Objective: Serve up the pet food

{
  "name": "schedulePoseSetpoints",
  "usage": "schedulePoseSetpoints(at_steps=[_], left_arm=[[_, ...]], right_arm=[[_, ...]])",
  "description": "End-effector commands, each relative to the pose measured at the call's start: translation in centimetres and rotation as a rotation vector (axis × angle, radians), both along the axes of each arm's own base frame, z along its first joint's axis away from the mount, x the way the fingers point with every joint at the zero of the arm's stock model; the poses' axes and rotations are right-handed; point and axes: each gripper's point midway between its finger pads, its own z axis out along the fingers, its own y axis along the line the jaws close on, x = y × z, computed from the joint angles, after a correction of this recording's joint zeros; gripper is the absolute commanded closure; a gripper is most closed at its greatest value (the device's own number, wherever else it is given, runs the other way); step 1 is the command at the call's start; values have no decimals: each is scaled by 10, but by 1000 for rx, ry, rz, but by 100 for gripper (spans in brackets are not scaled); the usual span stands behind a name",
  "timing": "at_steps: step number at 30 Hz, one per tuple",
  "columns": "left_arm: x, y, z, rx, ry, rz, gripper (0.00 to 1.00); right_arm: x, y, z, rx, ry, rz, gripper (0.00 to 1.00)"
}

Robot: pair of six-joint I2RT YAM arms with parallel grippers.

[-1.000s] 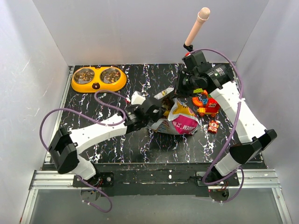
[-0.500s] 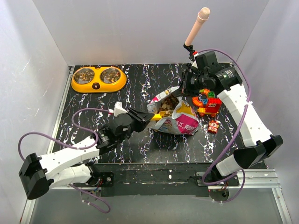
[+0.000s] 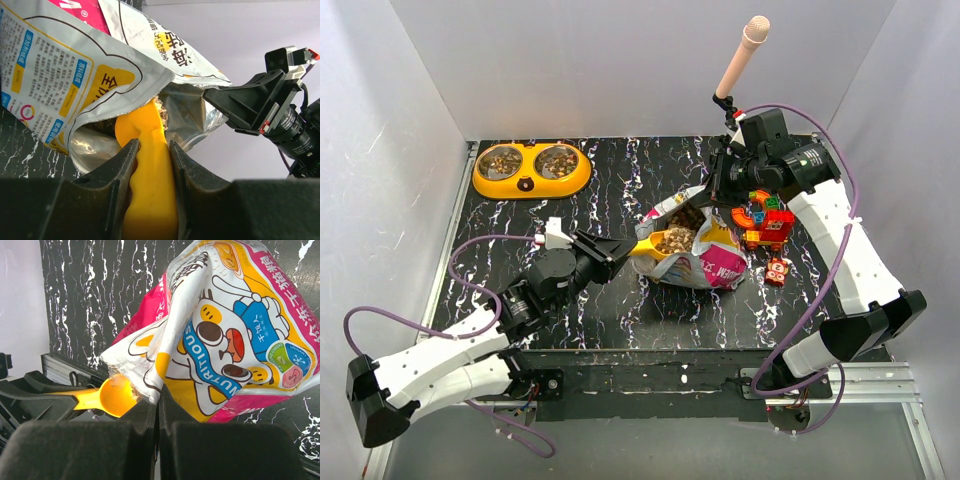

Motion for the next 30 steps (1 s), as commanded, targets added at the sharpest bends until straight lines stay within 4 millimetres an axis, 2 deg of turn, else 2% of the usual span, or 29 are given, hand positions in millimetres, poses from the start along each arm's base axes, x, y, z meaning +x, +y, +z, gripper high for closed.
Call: schedulePoseSetpoints(at_steps=[1, 5, 9, 11, 13, 19, 25, 30], left_arm=[[-2, 15, 34, -4, -56, 34, 100], [2, 32, 45, 106, -35, 94, 100], [6, 19, 26, 208, 115, 84, 100], [9, 11, 22, 197, 114, 74, 100], [11, 12, 26, 156, 91, 88, 100], [1, 26, 8, 128, 145, 108, 100], [0, 31, 19, 47, 80, 117, 100], [-5, 33, 19, -23, 24, 89, 100]], right_arm=[[-1, -2, 83, 139, -253, 10, 99], [-3, -2, 83, 145, -248, 8, 99], [-5, -2, 82, 152, -241, 10, 99], [-6, -2, 81, 152, -239, 12, 99], [-6, -3, 83, 150, -244, 9, 99], [-8, -4, 82, 146, -248, 11, 99], [-8, -3, 78, 146, -241, 16, 99], [-8, -3, 81, 164, -236, 17, 99]])
